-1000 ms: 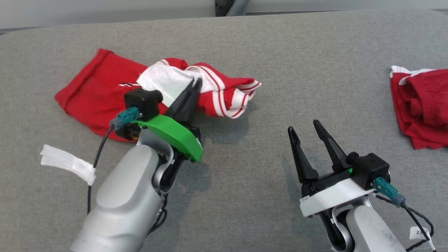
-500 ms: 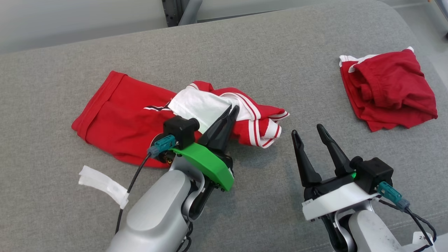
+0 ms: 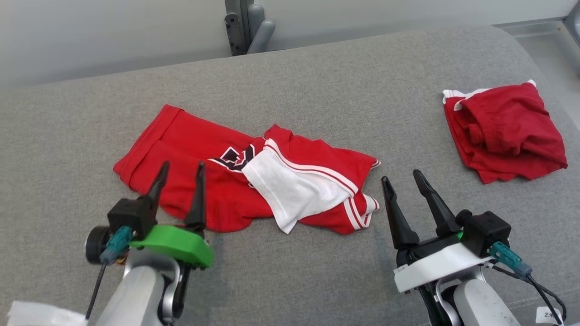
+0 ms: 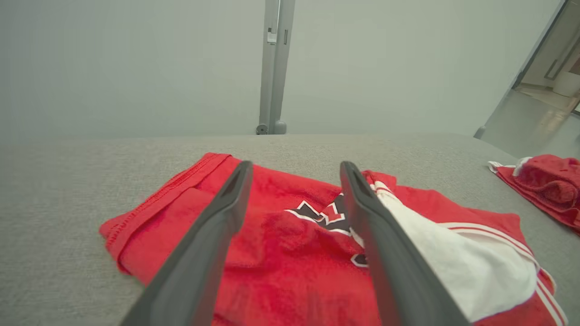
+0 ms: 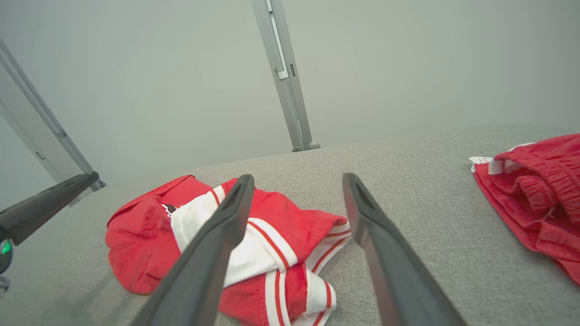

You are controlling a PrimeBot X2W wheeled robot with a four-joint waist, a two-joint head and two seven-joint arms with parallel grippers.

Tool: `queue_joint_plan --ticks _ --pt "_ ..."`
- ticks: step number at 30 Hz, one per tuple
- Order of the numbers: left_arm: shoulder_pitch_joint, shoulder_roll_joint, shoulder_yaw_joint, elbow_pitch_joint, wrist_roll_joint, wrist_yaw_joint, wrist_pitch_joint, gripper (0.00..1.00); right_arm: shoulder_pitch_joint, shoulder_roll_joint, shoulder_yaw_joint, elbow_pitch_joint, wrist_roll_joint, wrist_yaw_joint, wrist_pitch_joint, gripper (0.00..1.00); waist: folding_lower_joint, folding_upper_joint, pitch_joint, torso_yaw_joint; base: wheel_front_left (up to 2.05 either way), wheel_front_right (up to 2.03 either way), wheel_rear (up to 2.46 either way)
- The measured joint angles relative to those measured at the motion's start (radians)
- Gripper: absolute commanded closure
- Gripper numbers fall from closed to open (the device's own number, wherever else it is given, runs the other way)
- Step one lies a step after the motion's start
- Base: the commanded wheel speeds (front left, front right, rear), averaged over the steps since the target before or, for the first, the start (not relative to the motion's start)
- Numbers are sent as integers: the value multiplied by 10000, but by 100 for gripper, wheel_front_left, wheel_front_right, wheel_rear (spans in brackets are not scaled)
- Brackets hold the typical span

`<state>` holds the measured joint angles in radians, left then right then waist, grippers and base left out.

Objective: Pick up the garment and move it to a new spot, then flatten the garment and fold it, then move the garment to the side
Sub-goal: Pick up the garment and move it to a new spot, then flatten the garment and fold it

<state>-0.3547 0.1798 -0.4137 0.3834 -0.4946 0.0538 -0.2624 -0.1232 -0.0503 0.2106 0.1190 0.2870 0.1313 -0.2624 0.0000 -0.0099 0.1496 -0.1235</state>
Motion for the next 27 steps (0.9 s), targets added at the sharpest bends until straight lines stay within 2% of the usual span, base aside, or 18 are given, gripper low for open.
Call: queue_joint_plan --ticks 6,9,10,17,23,27 --pt "2166 144 1887 -976 1060 430 0 0 334 2 23 161 -15 0 -2 0 0 0 -517 135 0 0 0" --pt "3100 107 2621 -1231 1396 433 2 0 453 4 -61 221 -82 0 -2 0 0 0 -792 195 0 0 0" --pt "3538 36 3043 -1386 1680 366 0 0 620 2 -132 280 -148 0 -2 0 0 0 -968 248 0 0 0" --pt "4625 -299 4130 -1743 2382 -6 0 0 993 2 -334 424 -265 0 -2 0 0 0 -1465 440 0 0 0" --pt "4771 -800 4405 -1797 2773 -407 0 0 1150 0 -391 433 -385 0 0 0 0 0 -1524 630 0 0 0" --pt "4628 -1049 4318 -1733 2966 -694 0 0 1054 -6 167 589 -807 0 -2 0 0 0 -1389 827 0 0 0"
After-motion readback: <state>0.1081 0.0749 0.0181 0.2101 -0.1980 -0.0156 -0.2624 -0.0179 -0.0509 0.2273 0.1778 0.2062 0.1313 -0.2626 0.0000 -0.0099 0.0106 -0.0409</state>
